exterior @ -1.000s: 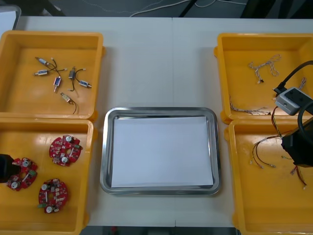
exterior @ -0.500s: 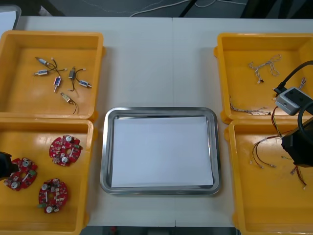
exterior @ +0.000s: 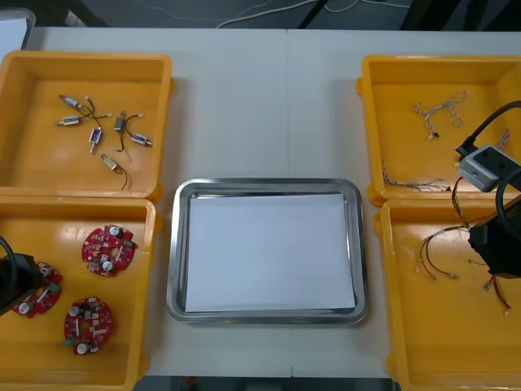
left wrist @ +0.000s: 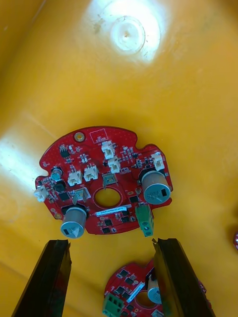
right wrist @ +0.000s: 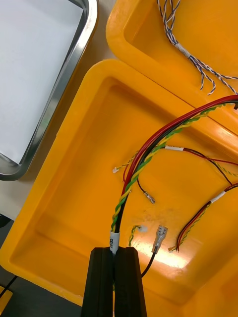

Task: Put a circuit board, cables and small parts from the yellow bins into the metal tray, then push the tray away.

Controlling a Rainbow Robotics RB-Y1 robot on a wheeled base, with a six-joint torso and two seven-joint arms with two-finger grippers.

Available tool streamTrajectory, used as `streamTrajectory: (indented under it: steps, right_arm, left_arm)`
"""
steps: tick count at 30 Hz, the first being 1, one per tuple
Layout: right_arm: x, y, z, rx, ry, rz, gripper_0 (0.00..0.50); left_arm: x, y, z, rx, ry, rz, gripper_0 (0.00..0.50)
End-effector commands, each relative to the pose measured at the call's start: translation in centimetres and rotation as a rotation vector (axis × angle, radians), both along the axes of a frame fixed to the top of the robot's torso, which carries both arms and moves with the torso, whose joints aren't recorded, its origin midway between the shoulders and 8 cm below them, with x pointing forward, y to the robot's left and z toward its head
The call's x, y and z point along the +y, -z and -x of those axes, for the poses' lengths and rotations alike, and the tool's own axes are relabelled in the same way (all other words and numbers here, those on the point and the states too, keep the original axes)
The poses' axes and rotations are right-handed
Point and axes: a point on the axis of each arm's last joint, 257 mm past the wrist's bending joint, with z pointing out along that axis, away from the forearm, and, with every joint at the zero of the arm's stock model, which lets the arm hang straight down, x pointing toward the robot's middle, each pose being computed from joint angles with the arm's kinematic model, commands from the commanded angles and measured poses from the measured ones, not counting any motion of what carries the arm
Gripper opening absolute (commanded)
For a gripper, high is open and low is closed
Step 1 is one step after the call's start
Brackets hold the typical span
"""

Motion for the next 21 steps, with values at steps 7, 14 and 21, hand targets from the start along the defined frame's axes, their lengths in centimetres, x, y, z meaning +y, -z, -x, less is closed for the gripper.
streamTrajectory:
  steps: [7, 14, 21]
  right_arm:
    - [-0.4, -0.8, 0.0, -0.024, -0.044, 0.059, 0.0]
    - [-0.4, -0.8, 0.0, -0.024, -0.044, 0.059, 0.0]
    - [-0.4, -0.8, 0.0, -0.024, -0.044, 0.059, 0.0]
  left_arm:
    - [-2.1, -0.5, -1.2, -0.055, -0.019, 0.009, 0.5]
    - [-2.5, -0.2, -1.3, -0.062, -0.054, 0.019, 0.5]
    - [-3.1, 0.3, -1.7, -0.076, -0.106, 0.018, 0.5]
